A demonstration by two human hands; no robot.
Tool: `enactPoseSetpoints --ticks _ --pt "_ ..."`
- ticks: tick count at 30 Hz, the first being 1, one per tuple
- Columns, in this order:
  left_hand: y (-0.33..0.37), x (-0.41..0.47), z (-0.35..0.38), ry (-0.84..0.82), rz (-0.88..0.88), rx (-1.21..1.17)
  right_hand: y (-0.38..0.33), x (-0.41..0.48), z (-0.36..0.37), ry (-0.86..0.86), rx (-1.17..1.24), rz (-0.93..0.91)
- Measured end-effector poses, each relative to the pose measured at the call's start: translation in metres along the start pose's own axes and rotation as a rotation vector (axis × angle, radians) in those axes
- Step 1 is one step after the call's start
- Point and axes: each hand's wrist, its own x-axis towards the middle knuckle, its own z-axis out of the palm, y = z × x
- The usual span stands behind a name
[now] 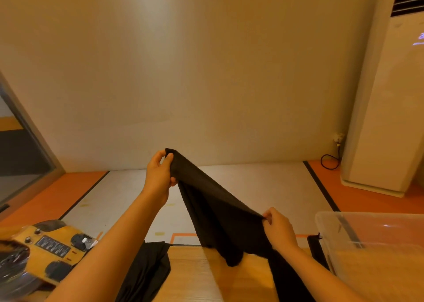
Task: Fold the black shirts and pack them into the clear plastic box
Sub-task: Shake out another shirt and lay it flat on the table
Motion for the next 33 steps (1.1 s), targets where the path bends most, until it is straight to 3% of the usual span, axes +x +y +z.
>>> enactPoseSetpoints --ticks 4,9,16,19,24,33 --pt "-0.022 0.014 -0.037 0.134 -0.056 0.065 -0.027 0.010 -0.017 0.078 0.304 -0.049" --pt "-0.041 0.019 -0.077 0.219 -0.158 -0.020 -0.047 0.022 -0.037 0.034 0.395 -0.192" --pt "-0.052 0.020 -0.120 0.156 -0.192 -0.324 -0.017 0.029 -0.058 -0.357 -0.090 -0.287" --pt "-0.055 0.020 -0.128 0.054 -0.143 -0.280 -0.015 0.035 -0.067 -0.297 -0.083 -0.284" --pt "-0.058 0.020 -0.126 0.025 -0.021 0.109 -0.026 0.051 -0.081 -0.191 -0.067 -0.316" --pt "-0.057 0.028 -0.141 0.124 0.015 -0.041 -0.044 0.084 -0.108 -0.047 0.075 -0.322"
